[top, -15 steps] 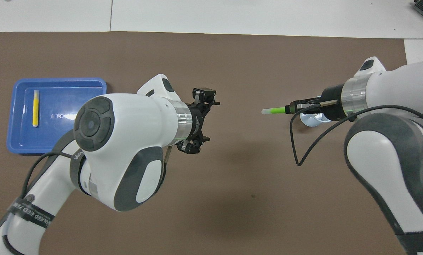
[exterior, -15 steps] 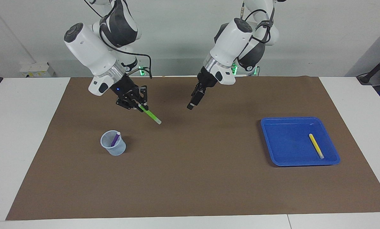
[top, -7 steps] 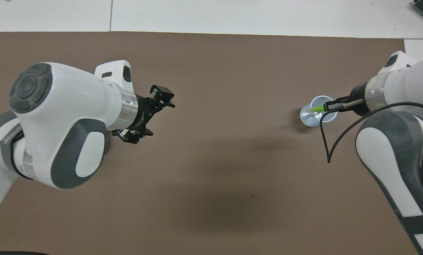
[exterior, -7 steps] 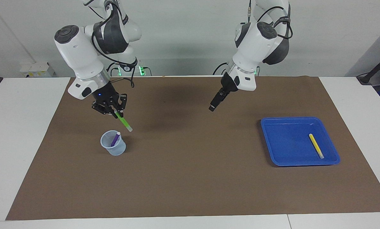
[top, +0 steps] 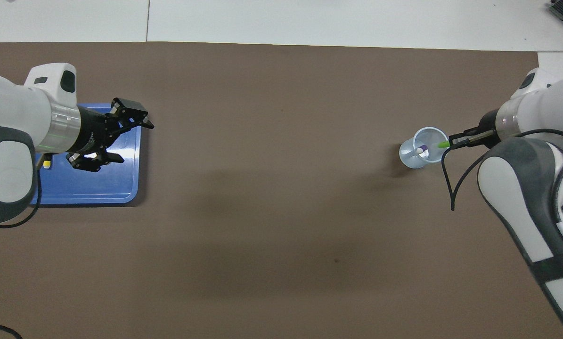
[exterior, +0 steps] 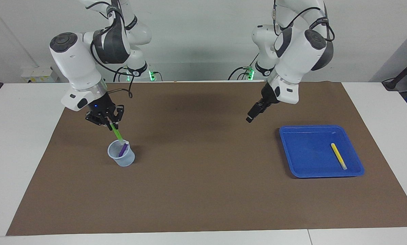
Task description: Transfer and insert pens with both arms
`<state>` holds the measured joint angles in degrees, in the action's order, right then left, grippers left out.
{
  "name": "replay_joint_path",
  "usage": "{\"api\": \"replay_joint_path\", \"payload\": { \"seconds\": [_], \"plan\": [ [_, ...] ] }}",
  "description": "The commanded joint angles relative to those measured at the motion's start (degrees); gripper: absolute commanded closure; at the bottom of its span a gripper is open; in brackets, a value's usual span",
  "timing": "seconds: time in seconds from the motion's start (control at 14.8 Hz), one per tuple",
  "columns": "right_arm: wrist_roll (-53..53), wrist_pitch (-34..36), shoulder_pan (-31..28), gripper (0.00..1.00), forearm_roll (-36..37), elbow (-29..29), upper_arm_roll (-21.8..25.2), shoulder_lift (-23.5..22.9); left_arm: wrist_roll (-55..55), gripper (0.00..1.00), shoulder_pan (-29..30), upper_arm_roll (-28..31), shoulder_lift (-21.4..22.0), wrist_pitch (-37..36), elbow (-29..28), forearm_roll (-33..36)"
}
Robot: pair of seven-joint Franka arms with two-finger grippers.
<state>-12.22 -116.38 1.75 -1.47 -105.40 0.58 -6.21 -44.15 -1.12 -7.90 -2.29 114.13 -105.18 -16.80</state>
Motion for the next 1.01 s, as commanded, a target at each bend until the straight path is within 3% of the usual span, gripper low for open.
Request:
{"api": "replay_joint_path", "payload": {
  "seconds": [0.0, 0.07, 0.13, 0.2, 0.34, 0.54, 0.94],
  "plan": [
    [-1.1, -2.6, -0.7, 1.0, 1.1, 0.4, -0.5, -2.0, 0.3, 0.0, 3.4, -0.6, 1.6, 0.8, -1.5, 0.5],
    [-1.1, -3.3, -0.7, 0.97, 1.1, 0.4, -0.5, -2.4, 0.4, 0.0, 5.1, -0.6, 1.4, 1.6, -1.3, 0.5],
    [-1.0, -4.0, -0.7, 0.88, 1.1, 0.2, -0.5, -2.7, 0.4, 0.0, 6.2, -0.6, 1.4, 2.2, -1.3, 0.5],
    [-0.9, -4.6, -0.7, 0.62, 1.1, -0.1, -0.5, -2.8, 0.3, 0.0, 6.9, -0.6, 1.8, 2.0, -1.3, 0.5],
    [-0.4, -4.5, -0.6, 0.0, 1.0, -0.2, -0.6, -2.7, -0.2, 0.0, 7.1, -0.5, 2.2, 0.4, -1.3, 0.9],
    [-0.2, -2.3, -0.3, 0.0, 0.8, 0.5, -0.6, -1.7, 0.5, 0.0, 7.0, -0.6, 2.2, 0.4, -1.2, 8.3],
    [2.3, 12.2, -0.4, 0.0, -0.1, 6.8, -0.4, 3.4, 3.1, 0.0, 10.1, -0.5, -0.6, 8.0, 0.4, 12.2]
  ]
}}
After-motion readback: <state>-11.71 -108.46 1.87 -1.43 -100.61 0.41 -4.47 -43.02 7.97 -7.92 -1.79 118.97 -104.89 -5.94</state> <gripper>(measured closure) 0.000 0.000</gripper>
